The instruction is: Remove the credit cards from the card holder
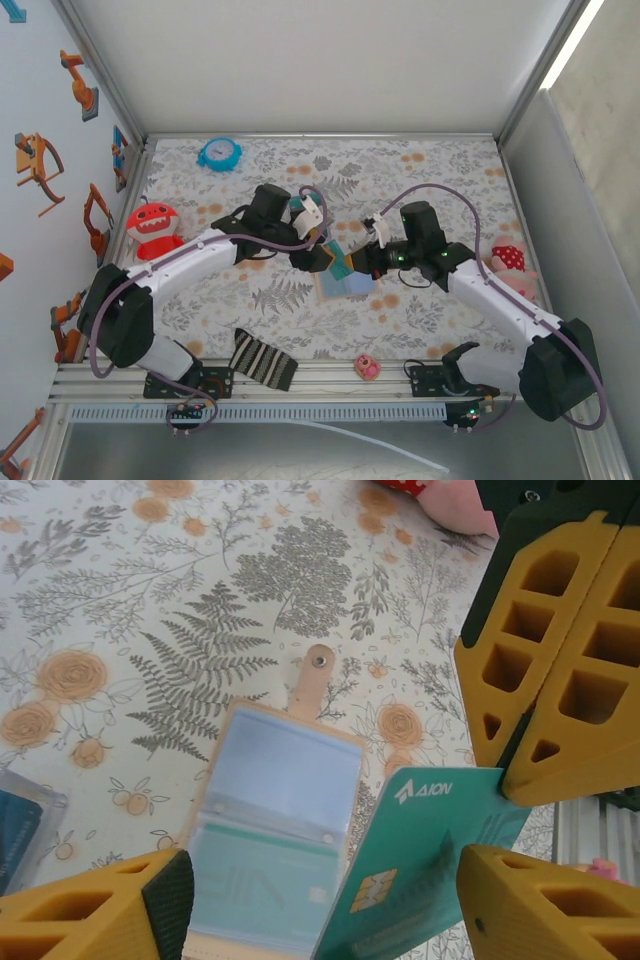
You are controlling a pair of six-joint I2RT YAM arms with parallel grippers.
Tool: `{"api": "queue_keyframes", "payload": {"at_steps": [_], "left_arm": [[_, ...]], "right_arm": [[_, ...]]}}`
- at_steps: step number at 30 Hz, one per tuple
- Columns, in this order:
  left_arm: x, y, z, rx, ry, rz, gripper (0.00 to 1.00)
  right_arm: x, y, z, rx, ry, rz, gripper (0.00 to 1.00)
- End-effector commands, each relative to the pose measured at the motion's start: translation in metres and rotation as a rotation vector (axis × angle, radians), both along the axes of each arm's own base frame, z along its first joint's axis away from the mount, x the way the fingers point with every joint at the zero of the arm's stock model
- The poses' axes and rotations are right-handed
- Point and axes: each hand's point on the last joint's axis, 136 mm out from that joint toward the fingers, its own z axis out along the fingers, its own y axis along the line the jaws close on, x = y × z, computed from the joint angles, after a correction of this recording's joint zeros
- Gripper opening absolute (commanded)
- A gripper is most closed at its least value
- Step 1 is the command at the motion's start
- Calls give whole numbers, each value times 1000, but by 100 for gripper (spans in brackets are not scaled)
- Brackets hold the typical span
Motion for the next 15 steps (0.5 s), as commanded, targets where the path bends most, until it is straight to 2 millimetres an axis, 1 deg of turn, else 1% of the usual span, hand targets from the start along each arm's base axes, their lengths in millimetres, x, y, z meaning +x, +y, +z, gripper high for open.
{"api": "queue_keyframes", "payload": {"at_steps": [1, 3, 9, 11, 14, 15], "left_arm": [[-12, -5, 9, -25, 28, -88, 60], [-14, -5, 9, -30, 37, -103, 49], [-17, -4, 9, -24, 32, -119, 20], [-18, -3, 9, -20, 28, -123, 14], [-19, -2, 10, -21, 21, -127, 8], [-20, -1, 12, -25, 18, -129, 7]], "right_arm": [[-5, 5, 23, 40, -73, 60, 0], [-5, 5, 24, 38, -81, 68, 0], [-3, 5, 22, 25, -99, 75, 0], [-2, 5, 23, 23, -105, 73, 0], [1, 4, 23, 13, -117, 58, 0], [2, 3, 22, 8, -120, 51, 6]]}}
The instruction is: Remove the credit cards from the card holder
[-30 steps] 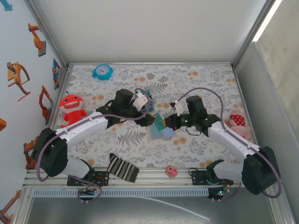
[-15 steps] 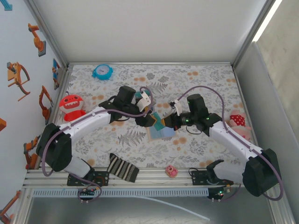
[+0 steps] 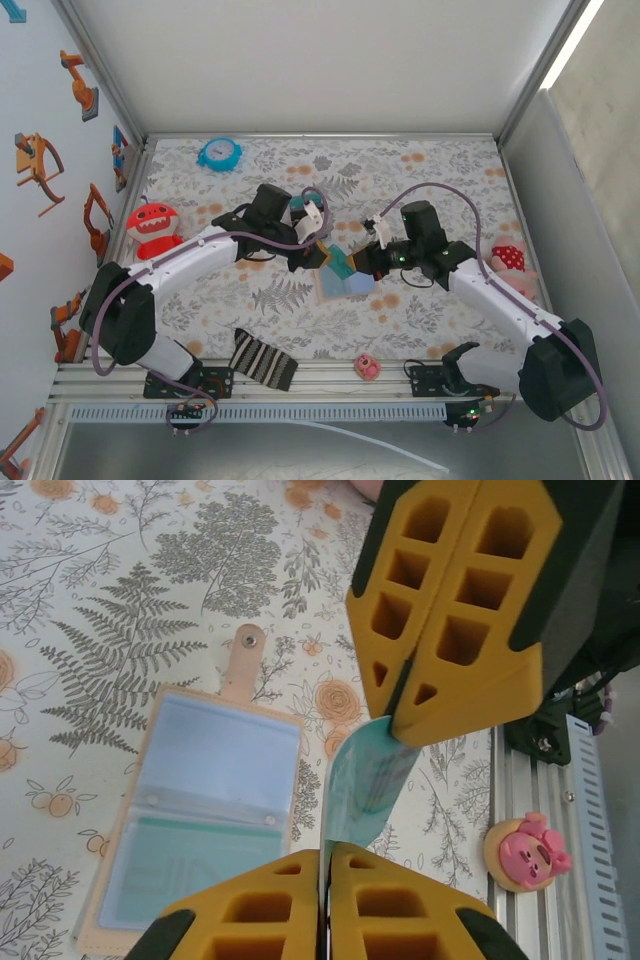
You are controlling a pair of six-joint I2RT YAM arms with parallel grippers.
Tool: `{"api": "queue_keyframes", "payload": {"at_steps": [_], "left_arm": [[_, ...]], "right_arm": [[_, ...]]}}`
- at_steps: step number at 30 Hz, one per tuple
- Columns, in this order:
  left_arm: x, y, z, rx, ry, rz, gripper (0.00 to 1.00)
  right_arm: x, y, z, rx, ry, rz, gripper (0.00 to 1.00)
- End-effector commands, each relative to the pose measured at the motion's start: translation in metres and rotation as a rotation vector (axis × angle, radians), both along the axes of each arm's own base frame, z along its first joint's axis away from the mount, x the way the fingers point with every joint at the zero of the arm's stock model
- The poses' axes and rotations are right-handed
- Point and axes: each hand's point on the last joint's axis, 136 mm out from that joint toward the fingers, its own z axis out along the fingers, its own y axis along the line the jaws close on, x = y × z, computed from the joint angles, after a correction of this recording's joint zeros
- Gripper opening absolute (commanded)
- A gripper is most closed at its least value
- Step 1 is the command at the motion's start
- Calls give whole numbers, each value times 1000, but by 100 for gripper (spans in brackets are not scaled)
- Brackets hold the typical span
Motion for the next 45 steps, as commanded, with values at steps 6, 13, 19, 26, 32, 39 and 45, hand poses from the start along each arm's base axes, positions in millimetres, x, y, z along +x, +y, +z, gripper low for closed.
{"api": "queue_keyframes", "payload": {"at_steps": [6, 13, 19, 26, 32, 39, 45], "left_arm": [[1, 3, 27, -77, -86, 27, 0], [7, 23, 57, -220, -177, 190, 0], [5, 37, 94, -390, -189, 309, 0], [3, 42, 112, -476, -170, 355, 0], [2, 38, 117, -517, -144, 347, 0], [0, 31, 113, -530, -94, 311, 0], [2, 26, 107, -535, -64, 308, 0]], "right_arm": [[8, -1, 24, 15, -108, -33, 38], [13, -1, 36, 95, -161, -91, 44], [10, 14, 69, 332, -211, -48, 45], [17, 25, 90, 420, -224, -14, 46], [18, 30, 95, 430, -220, 11, 46], [12, 34, 101, 446, -228, 41, 42], [6, 35, 107, 456, -241, 65, 25]]}}
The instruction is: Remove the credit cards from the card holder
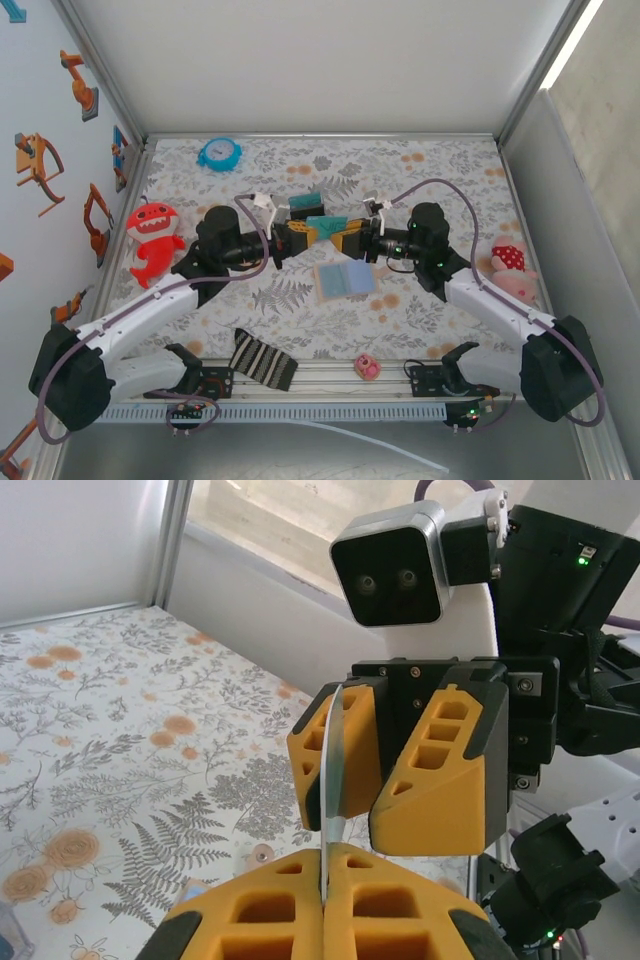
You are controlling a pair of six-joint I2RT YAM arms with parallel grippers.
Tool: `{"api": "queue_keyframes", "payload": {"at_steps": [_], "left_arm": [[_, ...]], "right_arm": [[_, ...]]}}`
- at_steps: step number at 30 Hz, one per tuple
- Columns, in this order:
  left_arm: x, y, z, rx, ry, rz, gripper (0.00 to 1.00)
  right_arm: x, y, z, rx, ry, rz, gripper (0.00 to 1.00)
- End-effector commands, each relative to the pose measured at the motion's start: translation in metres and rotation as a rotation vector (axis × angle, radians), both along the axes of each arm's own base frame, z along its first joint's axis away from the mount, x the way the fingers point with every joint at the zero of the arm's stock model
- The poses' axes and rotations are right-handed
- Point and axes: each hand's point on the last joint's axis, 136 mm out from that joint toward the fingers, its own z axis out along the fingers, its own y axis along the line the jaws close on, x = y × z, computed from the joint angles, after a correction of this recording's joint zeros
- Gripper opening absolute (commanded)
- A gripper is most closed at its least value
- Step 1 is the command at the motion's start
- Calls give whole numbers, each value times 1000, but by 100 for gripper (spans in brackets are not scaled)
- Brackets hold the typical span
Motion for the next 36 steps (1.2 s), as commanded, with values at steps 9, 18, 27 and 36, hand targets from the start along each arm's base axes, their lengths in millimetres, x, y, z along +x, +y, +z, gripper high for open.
{"api": "queue_keyframes", "payload": {"at_steps": [9, 18, 27, 36], "left_arm": [[-3, 3, 3, 27, -27, -16, 34], [-12, 15, 25, 187, -188, -51, 70], [-6, 5, 9, 367, -156, -163, 68], [-4, -13, 0, 404, -115, -274, 62]], "right_arm": [[-10, -2, 20, -6, -85, 21, 0], [-15, -5, -1, -117, -50, 33, 0], [-26, -2, -8, -169, -38, 93, 0], [-31, 2, -14, -201, -26, 126, 0]]}}
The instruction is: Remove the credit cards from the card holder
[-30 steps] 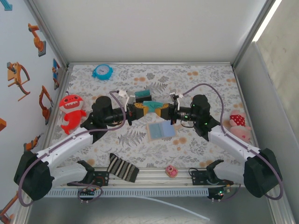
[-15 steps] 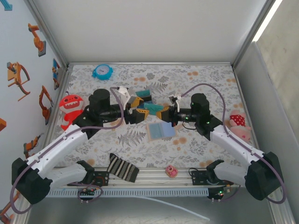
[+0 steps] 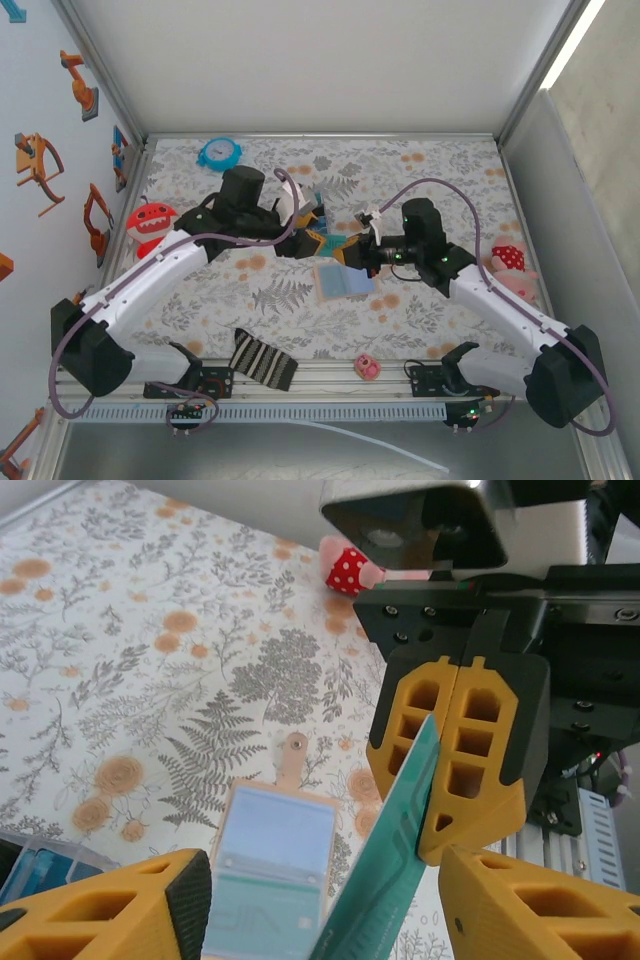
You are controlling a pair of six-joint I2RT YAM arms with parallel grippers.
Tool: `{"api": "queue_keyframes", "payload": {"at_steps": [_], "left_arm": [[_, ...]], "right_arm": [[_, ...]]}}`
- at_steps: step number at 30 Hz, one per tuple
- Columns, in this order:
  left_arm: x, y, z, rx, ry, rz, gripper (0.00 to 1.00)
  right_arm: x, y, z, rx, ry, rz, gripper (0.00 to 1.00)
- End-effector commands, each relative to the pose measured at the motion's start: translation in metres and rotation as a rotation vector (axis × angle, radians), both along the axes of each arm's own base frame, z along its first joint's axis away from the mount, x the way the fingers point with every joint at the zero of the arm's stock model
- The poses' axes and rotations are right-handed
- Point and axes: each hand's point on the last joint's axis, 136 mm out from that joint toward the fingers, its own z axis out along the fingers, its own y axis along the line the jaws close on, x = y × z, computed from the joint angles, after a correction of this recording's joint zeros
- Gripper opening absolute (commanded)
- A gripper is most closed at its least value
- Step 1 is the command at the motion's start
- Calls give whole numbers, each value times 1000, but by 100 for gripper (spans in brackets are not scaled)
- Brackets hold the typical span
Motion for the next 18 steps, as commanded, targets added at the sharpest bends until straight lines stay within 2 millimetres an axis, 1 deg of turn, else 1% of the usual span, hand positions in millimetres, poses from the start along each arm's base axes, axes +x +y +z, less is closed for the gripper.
{"api": "queue_keyframes", "payload": {"at_steps": [1, 3, 6, 10, 13, 15, 18], "left_arm": [[-11, -5, 6, 1, 6, -94, 61], [-12, -9, 3, 3, 18, -119, 57], [-12, -13, -1, 13, 34, -144, 48], [-18, -15, -7, 20, 58, -197, 43], [-20, -17, -10, 29, 61, -218, 30], [-19, -17, -14, 39, 66, -223, 18], [-19, -17, -18, 53, 64, -238, 7]], "right_arm": [[-4, 4, 8, 1, -27, 38, 0], [-5, 4, 7, -3, -26, 40, 0], [-6, 5, 7, -5, -26, 45, 0], [-6, 4, 6, -12, -24, 44, 0], [-5, 4, 5, -14, -23, 44, 0], [-5, 4, 4, -17, -22, 42, 0], [-1, 4, 1, -30, -21, 24, 0]]}}
